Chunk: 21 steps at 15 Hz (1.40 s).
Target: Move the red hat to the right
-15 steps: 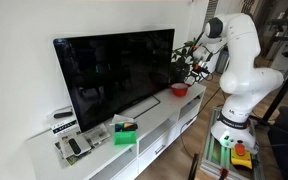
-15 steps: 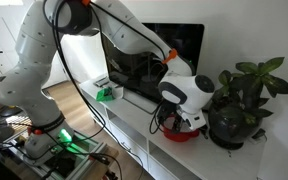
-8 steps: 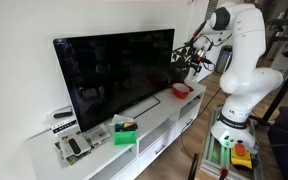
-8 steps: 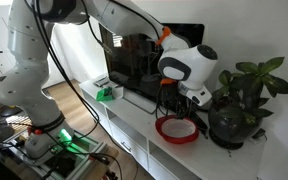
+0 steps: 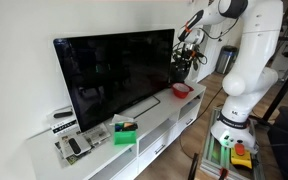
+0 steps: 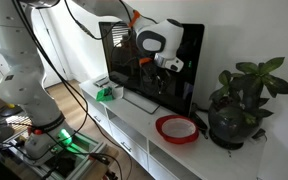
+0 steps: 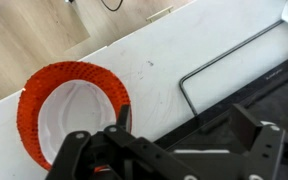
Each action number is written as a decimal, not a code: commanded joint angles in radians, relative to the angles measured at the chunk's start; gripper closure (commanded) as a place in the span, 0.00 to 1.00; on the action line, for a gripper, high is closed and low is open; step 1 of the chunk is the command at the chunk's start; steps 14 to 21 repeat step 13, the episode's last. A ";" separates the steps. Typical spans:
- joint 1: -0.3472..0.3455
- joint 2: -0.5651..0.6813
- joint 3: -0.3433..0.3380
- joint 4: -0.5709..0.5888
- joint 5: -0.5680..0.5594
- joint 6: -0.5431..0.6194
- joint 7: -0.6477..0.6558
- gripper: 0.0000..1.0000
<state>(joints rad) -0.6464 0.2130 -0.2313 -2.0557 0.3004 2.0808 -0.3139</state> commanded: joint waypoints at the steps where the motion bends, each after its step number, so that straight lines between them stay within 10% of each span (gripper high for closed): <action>1: 0.116 -0.222 -0.019 -0.224 -0.114 0.027 -0.044 0.00; 8: 0.296 -0.547 -0.022 -0.506 -0.316 0.025 -0.096 0.00; 21: 0.326 -0.526 -0.043 -0.482 -0.306 0.003 -0.066 0.00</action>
